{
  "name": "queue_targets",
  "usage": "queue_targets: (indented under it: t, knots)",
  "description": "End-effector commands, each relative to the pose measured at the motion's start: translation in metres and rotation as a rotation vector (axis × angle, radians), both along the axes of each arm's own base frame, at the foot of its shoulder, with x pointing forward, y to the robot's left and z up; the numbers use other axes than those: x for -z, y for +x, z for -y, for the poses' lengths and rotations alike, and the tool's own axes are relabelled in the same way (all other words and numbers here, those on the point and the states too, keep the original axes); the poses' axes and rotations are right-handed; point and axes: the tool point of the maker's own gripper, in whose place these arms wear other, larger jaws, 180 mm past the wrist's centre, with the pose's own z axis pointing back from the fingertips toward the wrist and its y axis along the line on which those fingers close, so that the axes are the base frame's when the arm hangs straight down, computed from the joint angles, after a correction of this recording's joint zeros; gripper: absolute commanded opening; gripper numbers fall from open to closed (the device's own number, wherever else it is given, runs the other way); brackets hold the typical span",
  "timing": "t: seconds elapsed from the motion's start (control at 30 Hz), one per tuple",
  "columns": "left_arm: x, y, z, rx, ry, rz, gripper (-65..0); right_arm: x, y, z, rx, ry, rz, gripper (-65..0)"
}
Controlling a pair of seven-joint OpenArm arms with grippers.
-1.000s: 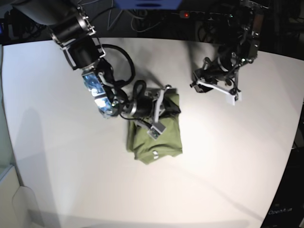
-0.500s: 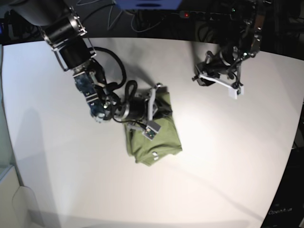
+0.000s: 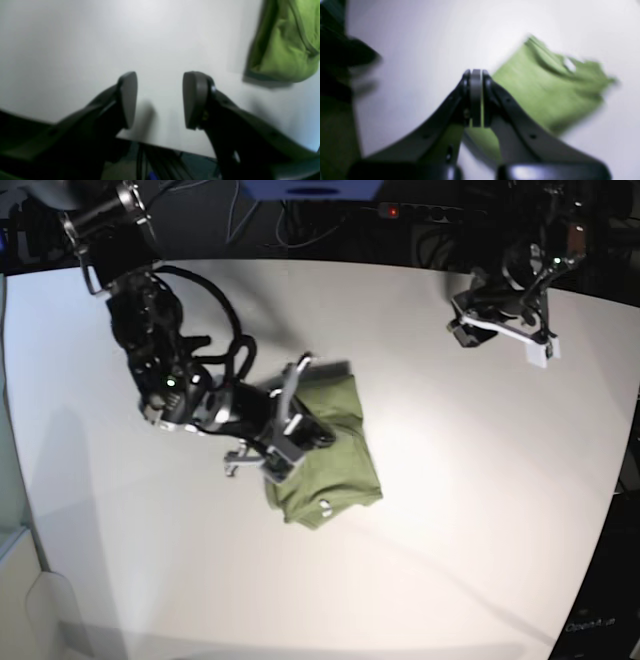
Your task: Fold the T-shirt properly
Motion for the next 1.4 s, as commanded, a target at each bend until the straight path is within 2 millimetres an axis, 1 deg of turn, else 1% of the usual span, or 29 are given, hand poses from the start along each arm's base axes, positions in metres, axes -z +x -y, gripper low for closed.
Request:
queue_targets:
  t: [0.0, 0.1, 0.23, 0.4, 0.43, 0.5, 0.6, 0.67, 0.73, 0.83, 0.9, 0.93, 1.03, 1.1, 1.2, 1.23, 1.27, 1.37]
  knots:
    - [-0.007, -0.004, -0.008, -0.004, 0.022, 0.011, -35.7, -0.009, 0.004, 0.013, 0.025, 0.009, 0.029, -63.5]
    - [-0.011, -0.015, -0.019, -0.018, 0.046, 0.003, -35.7, -0.005, -0.003, 0.049, 0.076, -0.040, 0.030, -63.7]
    - [-0.015, -0.032, -0.015, -0.003, 0.046, -0.015, -35.7, 0.002, -0.024, 0.088, 0.130, -0.097, 0.015, -64.0]
    - [-0.006, -0.061, -0.015, 0.067, 0.075, -0.095, -35.7, 0.006, -0.055, 0.131, 0.224, -0.144, -0.017, -64.1]
    - [-0.005, -0.069, -0.015, 0.077, 0.079, -0.115, -35.7, 0.008, -0.064, 0.141, 0.243, -0.159, -0.030, -64.1]
    - [-0.001, -0.085, -0.014, 0.087, 0.082, -0.153, -35.7, 0.015, -0.082, 0.155, 0.279, -0.174, -0.065, -64.1]
    - [0.004, -0.100, -0.015, 0.089, 0.087, -0.195, -35.7, 0.027, -0.106, 0.174, 0.325, -0.200, -0.125, -64.3]
    - [0.007, -0.111, -0.016, 0.089, 0.086, -0.222, -35.7, 0.033, -0.122, 0.182, 0.348, -0.198, -0.154, -64.3]
    - [0.010, -0.121, -0.008, 0.108, 0.075, -0.249, -35.7, 0.038, -0.139, 0.189, 0.368, -0.195, -0.181, -64.3]
    - [0.020, -0.135, 0.007, 0.193, 0.105, -0.283, -35.7, 0.045, -0.160, 0.198, 0.390, -0.209, -0.228, -64.3]
    - [0.033, -0.145, 0.019, 0.251, 0.125, -0.312, -35.7, 0.055, -0.181, 0.199, 0.418, -0.202, -0.286, -64.3]
    - [0.039, -0.148, 0.025, 0.279, 0.129, -0.324, -35.7, 0.058, -0.188, 0.199, 0.437, -0.190, -0.301, -64.3]
    - [0.074, -0.172, 0.029, 0.326, 0.146, -0.426, -35.7, 0.073, -0.212, 0.203, 0.487, -0.200, -0.342, -64.3]
    - [0.099, -0.182, 0.029, 0.344, 0.166, -0.463, -35.7, 0.089, -0.227, 0.202, 0.514, -0.220, -0.376, -64.3]
    - [0.136, -0.199, 0.016, 0.367, 0.237, -0.501, -35.7, 0.118, -0.256, 0.199, 0.554, -0.253, -0.465, -64.3]
    - [0.147, -0.202, 0.011, 0.382, 0.264, -0.503, -35.7, 0.129, -0.267, 0.197, 0.567, -0.260, -0.492, -64.3]
    - [0.157, -0.202, 0.006, 0.394, 0.292, -0.500, -35.7, 0.138, -0.276, 0.195, 0.580, -0.260, -0.513, -64.3]
    - [0.179, -0.200, -0.007, 0.437, 0.370, -0.482, -35.7, 0.158, -0.297, 0.188, 0.620, -0.225, -0.552, -64.3]
